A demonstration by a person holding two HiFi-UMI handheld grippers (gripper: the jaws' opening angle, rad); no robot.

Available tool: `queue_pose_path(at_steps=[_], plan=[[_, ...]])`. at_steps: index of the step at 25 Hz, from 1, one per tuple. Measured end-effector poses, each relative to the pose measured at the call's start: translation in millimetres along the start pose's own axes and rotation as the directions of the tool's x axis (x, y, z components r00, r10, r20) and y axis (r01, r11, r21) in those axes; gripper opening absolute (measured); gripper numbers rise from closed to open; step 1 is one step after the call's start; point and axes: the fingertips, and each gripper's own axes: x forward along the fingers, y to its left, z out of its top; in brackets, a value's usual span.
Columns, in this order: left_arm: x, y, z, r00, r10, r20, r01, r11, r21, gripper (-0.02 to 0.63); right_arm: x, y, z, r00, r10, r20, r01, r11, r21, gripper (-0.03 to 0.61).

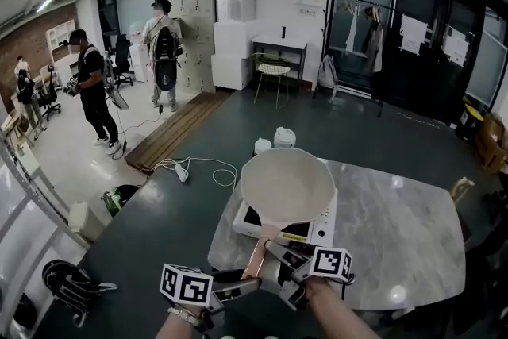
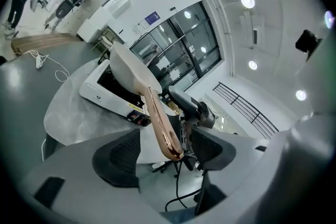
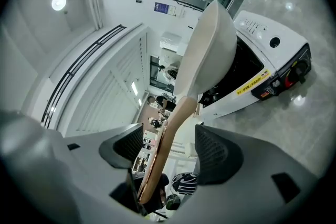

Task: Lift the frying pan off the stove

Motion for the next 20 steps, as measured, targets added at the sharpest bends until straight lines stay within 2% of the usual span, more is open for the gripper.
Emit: queue_pose_path(at_steps=[1,4,8,13,17,20], plan=[[1.0,-0.2,0.9,1.000,-0.010,0.004,0.011,1.000,-0.019,0.308,1.9,-1.0,1.4,1.000,-0.002,0.002,0.002,1.000,0.005,0.308],[2.8,0.0,1.8,0.999,-0.040,0.011,0.040,0.998,-0.049,0.170,7.7,-5.8,5.0,1.000,-0.013,0.002,0.013,1.000,0.014,0.308],[1.7,1.2,-4.6,0.997,-0.072,-0.022,0.070,0.996,-0.054,0.162,20.1,-11.7,4.9,1.000,-0.016,-0.012,0.016,1.000,0.025,0.308],[1.4,-2.5,-3.1,0.994,-0.110,-0.002,0.109,0.989,-0.102,0.149,34.3,-17.3,9.6,0.999,-0.021,-0.037,0.022,0.999,0.047,0.308],[-1.1,-1.2,-6.3,0.992,-0.125,0.021,0.127,0.982,-0.138,0.140,48.6,-18.6,6.3,0.997,0.009,-0.075,-0.004,0.998,0.065,0.308],[-3.0,-4.1,-6.9,0.991,-0.130,0.024,0.132,0.982,-0.136,0.138,58.8,-15.9,-0.9,0.992,0.035,-0.123,-0.028,0.998,0.058,0.305]])
